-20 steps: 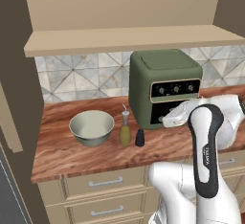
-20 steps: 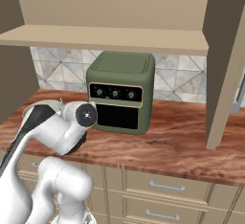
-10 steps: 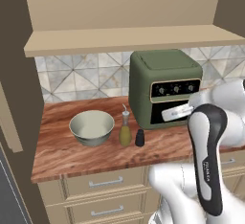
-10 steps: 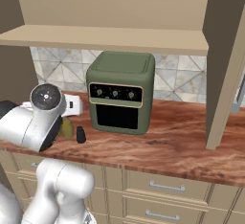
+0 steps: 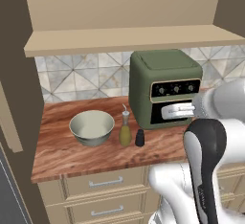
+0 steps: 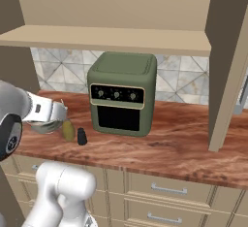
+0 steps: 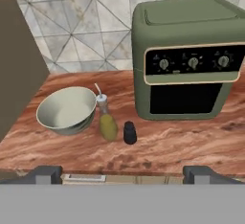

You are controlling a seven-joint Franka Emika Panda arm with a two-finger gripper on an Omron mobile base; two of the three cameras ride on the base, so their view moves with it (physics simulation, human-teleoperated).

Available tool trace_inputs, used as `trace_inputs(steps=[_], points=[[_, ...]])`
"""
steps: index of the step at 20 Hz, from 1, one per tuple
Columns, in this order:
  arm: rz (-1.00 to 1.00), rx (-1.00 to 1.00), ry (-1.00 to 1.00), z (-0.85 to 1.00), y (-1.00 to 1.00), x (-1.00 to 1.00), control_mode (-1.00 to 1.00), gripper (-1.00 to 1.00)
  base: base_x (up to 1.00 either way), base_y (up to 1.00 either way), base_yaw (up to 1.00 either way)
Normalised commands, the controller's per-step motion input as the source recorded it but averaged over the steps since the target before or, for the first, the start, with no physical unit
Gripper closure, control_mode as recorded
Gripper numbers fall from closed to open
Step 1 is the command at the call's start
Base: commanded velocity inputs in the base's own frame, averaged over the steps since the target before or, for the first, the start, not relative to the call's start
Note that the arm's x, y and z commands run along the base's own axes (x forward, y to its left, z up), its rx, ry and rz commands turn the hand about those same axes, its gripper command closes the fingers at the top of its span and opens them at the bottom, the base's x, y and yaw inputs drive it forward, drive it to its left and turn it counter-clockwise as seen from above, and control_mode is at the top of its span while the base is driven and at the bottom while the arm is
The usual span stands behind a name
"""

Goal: Retrieve the bottle and the shaker from the cabinet and place them next to the mixing bowl on the counter. Then add garlic from the fridge to the mixing bowl.

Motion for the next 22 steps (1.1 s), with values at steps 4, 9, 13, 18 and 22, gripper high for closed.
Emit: trace_inputs(steps=[4, 9, 13, 18, 22], points=[[-0.16, 0.00, -0.12, 0.54, 0.03, -0.93, -1.00, -1.00, 0.00, 0.00, 0.00], [-0.05, 0.00, -0.04, 0.80, 0.00, -0.61, -1.00, -1.00, 0.00, 0.00, 0.00], [0.00, 0.00, 0.00, 0.05, 0.00, -0.03, -1.00, -1.00, 0.00, 0.00, 0.00], [0.00, 0.00, 0.00, 0.00, 0.00, 0.00, -1.00, -1.00, 0.00, 0.00, 0.00], [0.00, 0.00, 0.00, 0.00, 0.00, 0.00, 1.00, -1.00, -0.38, 0.00, -0.02]])
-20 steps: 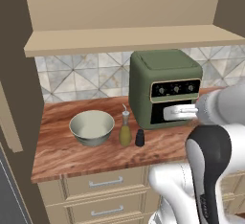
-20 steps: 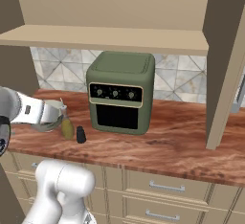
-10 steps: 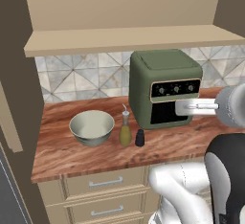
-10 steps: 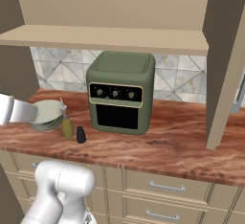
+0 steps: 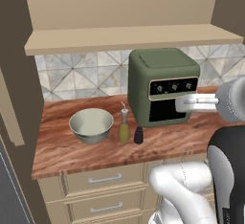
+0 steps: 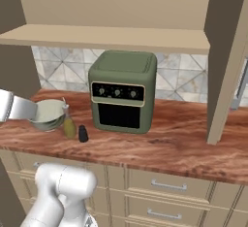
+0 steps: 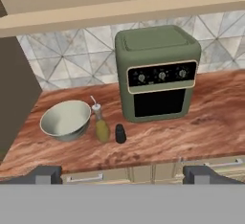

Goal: Retrieve the bottle and the shaker from the cabinet and place them next to the mixing bowl on the counter. Then add garlic from the fridge to the mixing bowl.

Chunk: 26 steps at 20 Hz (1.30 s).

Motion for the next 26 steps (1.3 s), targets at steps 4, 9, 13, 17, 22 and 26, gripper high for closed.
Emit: trace_inputs(steps=[4, 9, 13, 17, 22, 26], points=[[0.00, 0.00, 0.00, 0.00, 0.00, 0.00, 1.00, -1.00, -1.00, -0.03, -0.13], [0.00, 0.00, 0.00, 0.00, 0.00, 0.00, 1.00, -1.00, -1.00, 0.00, -0.11], [0.00, 0.00, 0.00, 0.00, 0.00, 0.00, 1.00, -1.00, -1.00, 0.00, -0.05], [0.00, 0.00, 0.00, 0.00, 0.00, 0.00, 1.00, -1.00, -1.00, -0.07, 0.00], [0.00, 0.00, 0.00, 0.00, 0.00, 0.00, 1.00, -1.00, -1.00, -0.03, 0.00], [0.00, 0.00, 0.00, 0.00, 0.00, 0.00, 1.00, -1.00, -1.00, 0.02, 0.00]])
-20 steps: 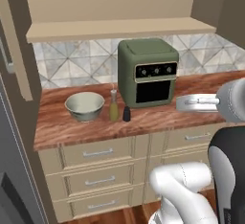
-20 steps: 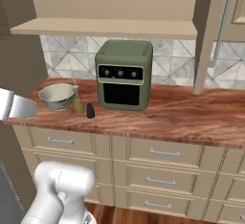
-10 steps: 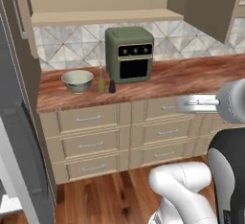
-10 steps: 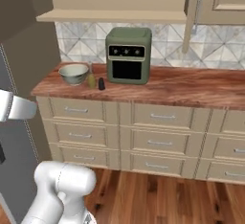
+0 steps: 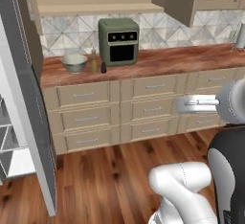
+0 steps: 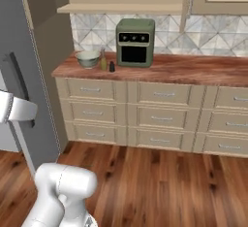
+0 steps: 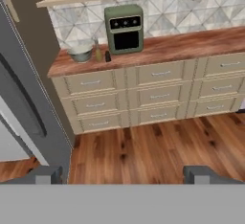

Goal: Retrieve the bottle and the shaker from the cabinet and place them next to the mixing bowl on the counter. Then add garlic from the fridge to the mixing bowl.

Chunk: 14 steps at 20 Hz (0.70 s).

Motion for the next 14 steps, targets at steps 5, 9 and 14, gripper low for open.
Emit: trace_inputs(steps=[5, 9, 14], points=[[0.00, 0.00, 0.00, 0.00, 0.00, 0.00, 1.00, -1.00, -0.91, 0.75, 0.00], [0.00, 0.00, 0.00, 0.00, 0.00, 0.00, 1.00, -1.00, -0.57, 1.00, -0.02], [0.00, 0.00, 0.00, 0.00, 0.00, 0.00, 1.00, -1.00, -0.08, 0.06, 0.52]])
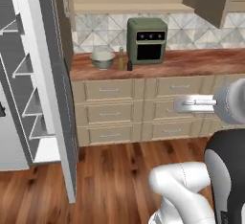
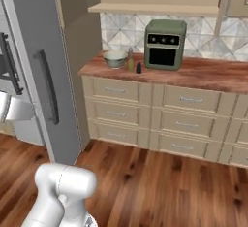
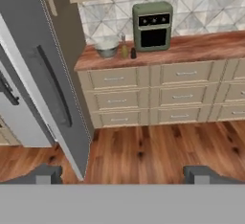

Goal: Retrieve the bottle and the shaker from the cabinet and place them next to the mixing bowl on the counter. Then add garlic from the fridge to the mixing bowl.

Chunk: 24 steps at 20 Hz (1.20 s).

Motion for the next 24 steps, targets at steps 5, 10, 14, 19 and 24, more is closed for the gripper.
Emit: trace_inputs(steps=[5, 10, 14, 19, 24], points=[[0.00, 0.00, 0.00, 0.00, 0.00, 0.00, 1.00, -1.00, -0.09, 0.09, 0.99], [0.00, 0.00, 0.00, 0.00, 0.00, 0.00, 1.00, -1.00, 0.00, 0.29, 0.99], [0.00, 0.00, 0.00, 0.00, 0.00, 0.00, 1.00, -1.00, 0.61, 0.22, 0.59], [0.00, 0.00, 0.00, 0.00, 0.00, 0.00, 1.00, -1.00, 1.00, 0.53, 0.01], [0.00, 0.00, 0.00, 0.00, 0.00, 0.00, 1.00, -1.00, 1.00, 0.85, -0.13]])
